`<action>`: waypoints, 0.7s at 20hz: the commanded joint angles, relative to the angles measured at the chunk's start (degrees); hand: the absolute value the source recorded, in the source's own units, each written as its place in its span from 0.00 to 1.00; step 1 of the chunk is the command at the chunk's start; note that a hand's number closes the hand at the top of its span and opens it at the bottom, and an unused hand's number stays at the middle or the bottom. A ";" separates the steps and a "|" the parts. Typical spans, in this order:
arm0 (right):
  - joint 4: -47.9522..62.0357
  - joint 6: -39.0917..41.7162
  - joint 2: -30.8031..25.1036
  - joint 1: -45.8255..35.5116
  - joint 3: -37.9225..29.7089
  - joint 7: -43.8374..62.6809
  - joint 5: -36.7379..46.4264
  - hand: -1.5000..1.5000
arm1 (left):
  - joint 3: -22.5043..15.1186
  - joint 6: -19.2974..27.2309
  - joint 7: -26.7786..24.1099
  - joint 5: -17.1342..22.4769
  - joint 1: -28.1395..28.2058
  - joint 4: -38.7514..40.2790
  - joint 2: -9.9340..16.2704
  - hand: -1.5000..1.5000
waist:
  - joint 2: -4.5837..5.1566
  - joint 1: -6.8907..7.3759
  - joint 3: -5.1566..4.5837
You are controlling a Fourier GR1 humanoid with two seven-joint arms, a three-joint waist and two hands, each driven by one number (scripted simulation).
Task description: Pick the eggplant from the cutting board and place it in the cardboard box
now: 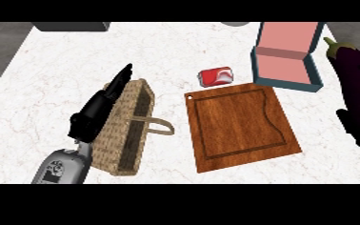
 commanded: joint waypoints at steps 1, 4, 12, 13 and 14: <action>9.80 0.72 -0.29 -10.04 -1.27 0.42 -1.76 1.00 | -0.56 -0.21 1.49 -1.43 -1.20 0.40 -1.09 0.50 | 0.15 0.40 -0.04; 15.75 -3.32 2.40 -11.34 0.36 -3.01 1.21 1.00 | 2.85 -3.23 -3.45 0.71 -2.36 5.48 0.38 0.50 | 0.26 0.42 -0.04; 30.76 -8.28 2.56 -17.47 2.82 -8.40 9.69 1.00 | 2.23 -2.43 -2.19 -1.61 -1.31 4.32 -1.71 0.50 | 0.22 0.39 -0.02; 32.22 -9.81 3.98 -18.57 4.36 -7.39 11.70 1.00 | 1.68 -1.67 1.76 -2.07 -1.07 -0.04 -1.80 0.50 | 0.16 0.58 -0.01; 32.57 -6.49 1.44 -19.06 2.20 -8.34 9.74 1.00 | 3.27 -2.64 0.30 -1.13 -2.88 3.21 -1.87 0.50 | 0.14 0.20 -0.02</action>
